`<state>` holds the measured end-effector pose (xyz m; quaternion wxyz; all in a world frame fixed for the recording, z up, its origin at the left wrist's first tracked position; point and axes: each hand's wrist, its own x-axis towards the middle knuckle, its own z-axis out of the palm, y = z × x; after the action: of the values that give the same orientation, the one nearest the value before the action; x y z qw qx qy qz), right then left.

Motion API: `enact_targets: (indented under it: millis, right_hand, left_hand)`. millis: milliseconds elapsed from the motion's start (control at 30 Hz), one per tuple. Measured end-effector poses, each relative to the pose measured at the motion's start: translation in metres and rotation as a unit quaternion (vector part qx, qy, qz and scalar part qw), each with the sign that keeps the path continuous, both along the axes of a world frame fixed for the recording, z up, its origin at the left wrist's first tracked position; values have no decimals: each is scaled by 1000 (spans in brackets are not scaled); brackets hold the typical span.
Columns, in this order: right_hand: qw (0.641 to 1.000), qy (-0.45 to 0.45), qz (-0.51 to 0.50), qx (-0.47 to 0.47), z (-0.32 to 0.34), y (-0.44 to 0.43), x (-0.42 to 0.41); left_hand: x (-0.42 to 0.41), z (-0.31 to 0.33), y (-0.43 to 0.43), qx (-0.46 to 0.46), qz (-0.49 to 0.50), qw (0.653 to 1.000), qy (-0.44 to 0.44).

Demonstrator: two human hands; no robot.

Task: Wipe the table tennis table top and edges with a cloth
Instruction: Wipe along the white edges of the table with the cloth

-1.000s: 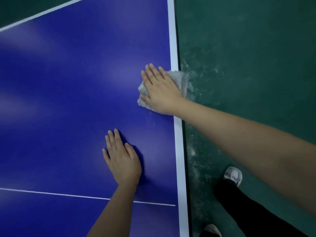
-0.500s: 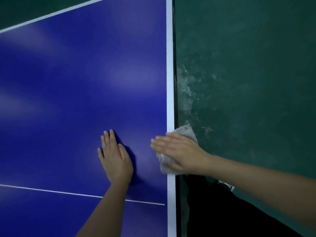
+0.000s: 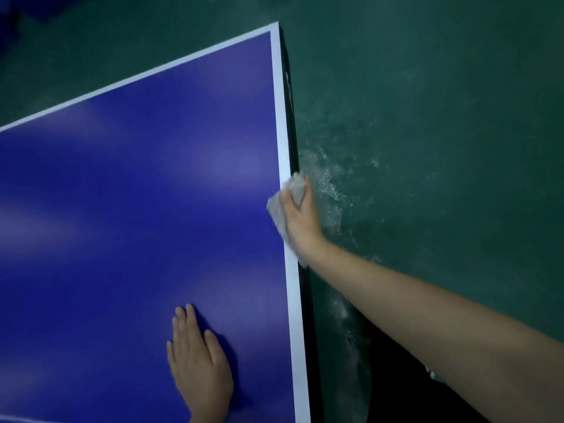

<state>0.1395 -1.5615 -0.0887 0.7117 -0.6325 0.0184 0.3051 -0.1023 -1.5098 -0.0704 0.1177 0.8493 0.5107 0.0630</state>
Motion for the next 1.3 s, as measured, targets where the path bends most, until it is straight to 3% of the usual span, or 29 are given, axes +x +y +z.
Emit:
enact_targets:
  millis: [100, 233, 433, 600, 733, 800, 900, 1167, 1300]
  right_hand:
    - [998, 44, 31, 27, -12, -33, -65]
    - [996, 85, 32, -25, -20, -35, -73]
    - [999, 36, 1, -4, -17, 51, 103]
    - [979, -81, 77, -173, -27, 84, 209]
    - [994, 27, 36, -104, -27, 67, 144]
    - [995, 22, 41, -85, -20, 52, 95]
    - [996, 56, 35, -65, -17, 47, 86]
    - [997, 79, -3, 18, -13, 139, 291]
    - [997, 62, 41, -30, -1, 179, 378]
  left_hand:
    - [39, 10, 4, 5, 34, 999, -29]
    - [131, 21, 14, -18, -45, 995, -90]
    - [270, 14, 58, -42, -177, 979, -93]
    - [369, 3, 92, -29, -211, 973, -83]
    - [414, 4, 125, -21, -229, 971, -61]
    - [428, 4, 144, -14, -236, 971, -44]
    - [441, 1, 166, -1, -222, 975, -26]
    - [443, -13, 172, 30, -202, 979, -21]
    - [440, -14, 174, 22, -191, 981, -16]
